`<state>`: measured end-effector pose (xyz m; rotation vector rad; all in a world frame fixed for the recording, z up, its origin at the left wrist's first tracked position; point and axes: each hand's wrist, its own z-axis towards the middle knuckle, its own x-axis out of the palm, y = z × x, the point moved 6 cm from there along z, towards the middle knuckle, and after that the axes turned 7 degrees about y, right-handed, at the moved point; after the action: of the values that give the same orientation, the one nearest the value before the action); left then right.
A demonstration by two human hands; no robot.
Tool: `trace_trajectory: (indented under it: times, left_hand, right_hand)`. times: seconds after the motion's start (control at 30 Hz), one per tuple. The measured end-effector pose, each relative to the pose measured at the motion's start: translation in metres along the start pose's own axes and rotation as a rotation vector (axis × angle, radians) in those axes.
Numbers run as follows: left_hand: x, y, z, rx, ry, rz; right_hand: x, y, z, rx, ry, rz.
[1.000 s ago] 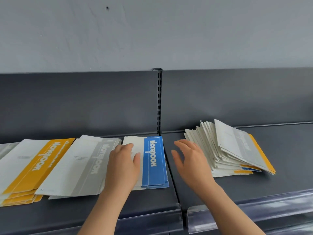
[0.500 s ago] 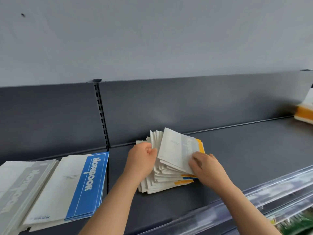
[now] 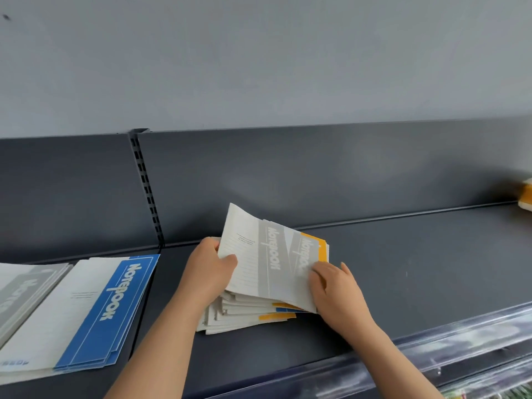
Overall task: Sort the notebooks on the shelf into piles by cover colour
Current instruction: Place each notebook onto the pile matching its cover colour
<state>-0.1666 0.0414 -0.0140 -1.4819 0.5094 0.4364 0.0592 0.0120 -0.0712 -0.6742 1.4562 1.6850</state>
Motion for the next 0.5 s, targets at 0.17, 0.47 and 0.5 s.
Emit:
trace_trajectory:
  times: [0.17, 0.47, 0.5]
  left_hand:
    - [0.011, 0.003, 0.0, -0.048, 0.022, 0.026]
    - [0.004, 0.015, -0.017, 0.002, -0.054, -0.29]
    - [0.002, 0.016, -0.021, 0.006, -0.065, -0.34]
  right_hand:
    - [0.003, 0.013, -0.004, -0.138, 0.053, 0.094]
    - [-0.003, 0.024, -0.004, -0.061, 0.083, 0.305]
    - [-0.004, 0.03, -0.004, -0.06, 0.087, 0.325]
